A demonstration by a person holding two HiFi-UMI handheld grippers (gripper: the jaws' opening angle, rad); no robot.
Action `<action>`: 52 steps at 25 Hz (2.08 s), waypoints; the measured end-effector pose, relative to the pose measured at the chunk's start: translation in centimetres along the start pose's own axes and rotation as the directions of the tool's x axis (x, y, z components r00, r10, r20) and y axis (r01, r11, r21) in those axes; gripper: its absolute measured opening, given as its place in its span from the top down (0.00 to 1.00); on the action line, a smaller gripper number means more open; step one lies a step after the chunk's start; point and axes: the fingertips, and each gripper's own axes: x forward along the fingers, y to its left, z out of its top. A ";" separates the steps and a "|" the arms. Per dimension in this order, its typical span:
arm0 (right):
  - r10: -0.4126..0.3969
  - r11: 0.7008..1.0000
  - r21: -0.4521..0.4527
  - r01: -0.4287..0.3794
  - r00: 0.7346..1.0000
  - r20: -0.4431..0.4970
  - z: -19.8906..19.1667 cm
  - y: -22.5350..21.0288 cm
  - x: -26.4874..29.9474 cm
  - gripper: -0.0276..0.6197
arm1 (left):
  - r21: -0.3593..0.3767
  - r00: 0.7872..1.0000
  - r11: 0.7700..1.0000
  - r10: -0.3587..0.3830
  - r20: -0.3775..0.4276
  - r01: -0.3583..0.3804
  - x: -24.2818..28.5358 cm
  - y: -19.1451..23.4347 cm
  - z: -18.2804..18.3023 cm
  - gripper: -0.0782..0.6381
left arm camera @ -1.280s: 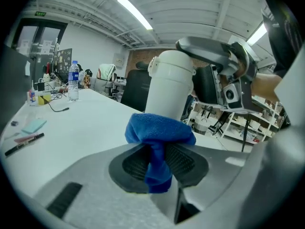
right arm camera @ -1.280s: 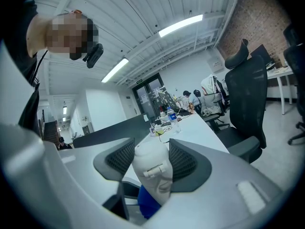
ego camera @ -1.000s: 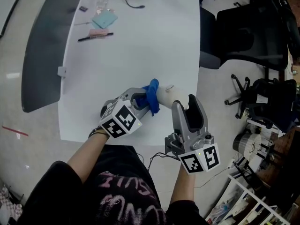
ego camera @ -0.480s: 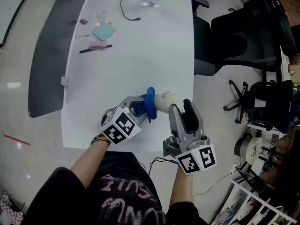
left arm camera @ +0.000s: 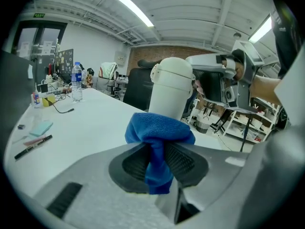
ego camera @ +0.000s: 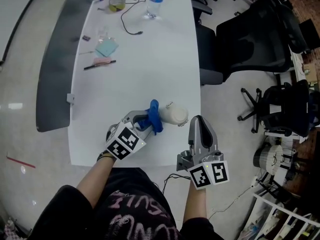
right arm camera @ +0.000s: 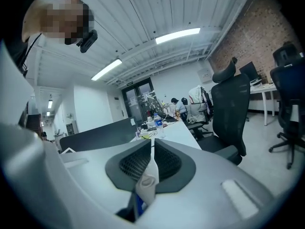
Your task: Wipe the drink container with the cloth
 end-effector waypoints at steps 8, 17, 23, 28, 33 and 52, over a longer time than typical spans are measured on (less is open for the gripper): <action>-0.078 0.997 0.009 0.078 0.997 0.001 -0.8 -0.8 -1.8 0.97 | 0.041 0.999 0.999 0.035 0.019 -0.036 -1.9 -0.5 0.7 0.76; -0.089 0.996 0.009 0.088 0.996 0.020 -0.3 -0.3 -3.8 0.97 | 0.073 0.995 0.993 0.084 0.058 -0.088 -4.2 -1.7 2.5 0.76; -0.087 0.996 0.008 0.087 0.996 0.025 -0.1 0.8 -5.5 0.97 | 0.088 0.989 0.988 0.115 0.097 -0.123 -6.3 -2.9 3.7 0.76; -0.087 0.996 0.008 0.087 0.995 0.039 0.1 1.4 -6.9 0.97 | 0.096 0.983 0.984 0.141 0.117 -0.153 -7.7 -3.9 4.2 0.76; -0.085 0.996 0.006 0.084 0.995 0.049 0.3 2.0 -7.9 0.97 | 0.108 0.975 0.977 0.166 0.148 -0.183 -9.1 -4.6 5.3 0.76; -0.076 0.997 -0.022 0.078 0.992 0.104 1.4 4.1 -14.0 0.97 | 0.123 0.930 0.954 0.228 0.287 -0.272 -14.5 -9.4 8.9 0.77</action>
